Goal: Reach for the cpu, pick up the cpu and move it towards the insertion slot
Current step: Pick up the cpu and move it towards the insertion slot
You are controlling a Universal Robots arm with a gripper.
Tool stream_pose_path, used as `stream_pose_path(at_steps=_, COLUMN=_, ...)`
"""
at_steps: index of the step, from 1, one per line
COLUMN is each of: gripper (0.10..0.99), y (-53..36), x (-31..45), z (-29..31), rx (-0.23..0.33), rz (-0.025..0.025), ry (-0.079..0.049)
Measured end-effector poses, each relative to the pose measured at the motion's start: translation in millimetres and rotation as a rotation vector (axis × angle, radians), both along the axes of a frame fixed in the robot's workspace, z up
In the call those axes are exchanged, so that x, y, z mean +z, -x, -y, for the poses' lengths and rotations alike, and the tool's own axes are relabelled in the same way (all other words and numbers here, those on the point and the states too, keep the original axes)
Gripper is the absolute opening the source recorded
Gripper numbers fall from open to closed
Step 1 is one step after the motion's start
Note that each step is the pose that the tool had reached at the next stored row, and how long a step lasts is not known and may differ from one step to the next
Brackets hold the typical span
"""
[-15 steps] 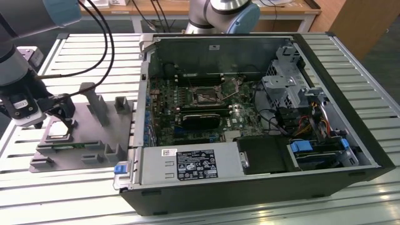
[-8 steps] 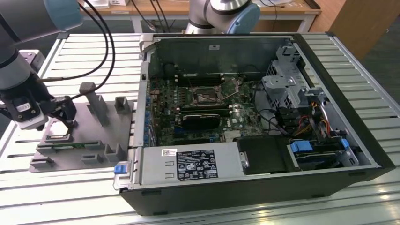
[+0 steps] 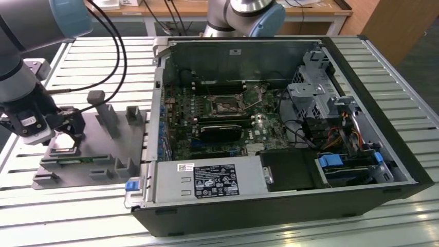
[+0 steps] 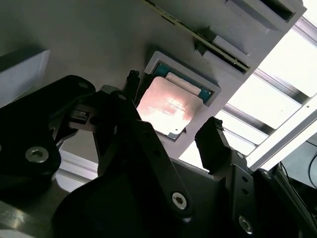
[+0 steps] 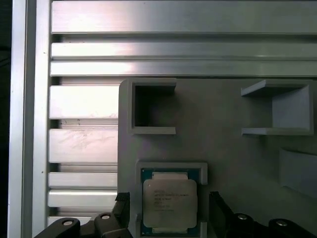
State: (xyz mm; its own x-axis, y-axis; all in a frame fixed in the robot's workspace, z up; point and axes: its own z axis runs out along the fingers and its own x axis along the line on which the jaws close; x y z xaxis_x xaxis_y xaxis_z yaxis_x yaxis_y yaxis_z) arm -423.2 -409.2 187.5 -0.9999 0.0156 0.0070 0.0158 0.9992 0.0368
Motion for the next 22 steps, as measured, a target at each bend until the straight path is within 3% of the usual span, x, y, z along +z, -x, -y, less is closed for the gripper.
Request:
stream_pose_path(at_steps=5, gripper=0.718, y=0.1, x=-4.1, z=0.0, rx=0.0, rz=-0.0001, ry=0.0)
stream_pose_path(at_steps=6, gripper=0.647, y=0.1, x=-4.2, z=0.0, rx=0.0, rz=-0.0002, ry=0.0)
stream_pose_path(at_steps=22, gripper=0.631, y=0.0, x=-3.4, z=0.0, rx=0.0, rz=0.0, ry=0.0)
